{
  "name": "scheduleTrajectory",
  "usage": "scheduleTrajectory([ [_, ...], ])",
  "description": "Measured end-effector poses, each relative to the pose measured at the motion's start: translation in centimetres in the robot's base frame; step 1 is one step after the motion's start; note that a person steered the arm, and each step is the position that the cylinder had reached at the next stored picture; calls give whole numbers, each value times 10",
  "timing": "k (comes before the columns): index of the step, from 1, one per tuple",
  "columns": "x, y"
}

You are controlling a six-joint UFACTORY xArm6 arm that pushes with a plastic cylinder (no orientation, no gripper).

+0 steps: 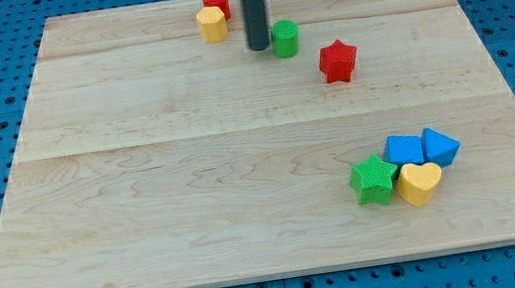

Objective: Separate the hexagon from the red circle

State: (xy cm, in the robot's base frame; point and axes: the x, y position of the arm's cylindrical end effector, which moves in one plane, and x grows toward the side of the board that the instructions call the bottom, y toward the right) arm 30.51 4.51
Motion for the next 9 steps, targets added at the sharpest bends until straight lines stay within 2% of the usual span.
scheduleTrajectory([
  [1,0,42],
  [2,1,-86],
  [3,-9,-174],
  [4,-55,-150],
  [6,-47,-16],
  [8,-43,-57],
  [9,-44,-2],
])
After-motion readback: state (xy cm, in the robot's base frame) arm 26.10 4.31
